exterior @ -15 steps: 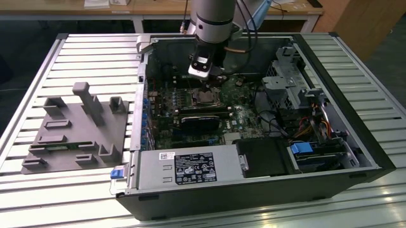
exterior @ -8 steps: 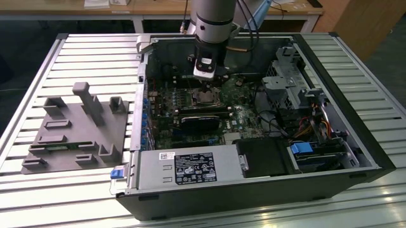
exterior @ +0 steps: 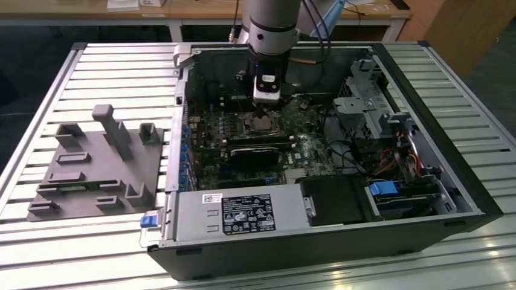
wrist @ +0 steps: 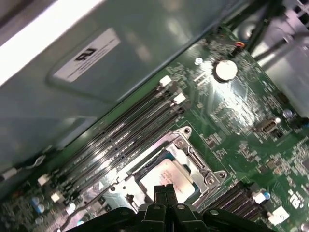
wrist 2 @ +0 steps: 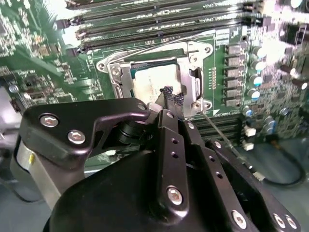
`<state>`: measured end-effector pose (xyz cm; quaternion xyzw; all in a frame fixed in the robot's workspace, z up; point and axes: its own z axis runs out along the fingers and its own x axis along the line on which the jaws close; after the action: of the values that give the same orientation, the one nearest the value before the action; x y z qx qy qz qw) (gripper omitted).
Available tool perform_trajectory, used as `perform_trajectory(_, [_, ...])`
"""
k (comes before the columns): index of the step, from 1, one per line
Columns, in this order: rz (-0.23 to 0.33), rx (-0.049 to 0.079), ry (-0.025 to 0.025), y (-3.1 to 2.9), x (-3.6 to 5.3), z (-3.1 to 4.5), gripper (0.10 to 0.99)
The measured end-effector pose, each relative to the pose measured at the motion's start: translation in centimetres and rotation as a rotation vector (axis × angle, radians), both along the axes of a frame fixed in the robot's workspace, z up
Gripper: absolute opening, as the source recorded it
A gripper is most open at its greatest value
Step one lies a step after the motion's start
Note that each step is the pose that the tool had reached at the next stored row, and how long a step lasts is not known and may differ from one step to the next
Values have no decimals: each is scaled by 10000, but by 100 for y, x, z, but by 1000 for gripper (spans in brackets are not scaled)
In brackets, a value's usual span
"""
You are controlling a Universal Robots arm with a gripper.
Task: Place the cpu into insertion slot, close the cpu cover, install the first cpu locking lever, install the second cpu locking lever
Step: 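Close the cpu cover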
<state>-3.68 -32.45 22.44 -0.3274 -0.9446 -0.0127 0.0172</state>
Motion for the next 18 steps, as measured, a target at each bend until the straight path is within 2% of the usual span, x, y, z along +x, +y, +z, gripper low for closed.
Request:
perform_trajectory(8, [1278, 0, -1, 0, 0, 0, 106])
perform_trajectory(10, [1543, -2, -25, 0, 0, -1, 106])
perform_trajectory(11, [1666, -3, -58, 0, 0, -2, 106])
perform_trajectory(13, [1851, -11, -156, 0, 0, -3, 106])
perform_trajectory(17, [2186, -36, -436, -5, 0, -6, 106])
perform_trajectory(18, [2289, -38, -486, -5, 0, -8, 106])
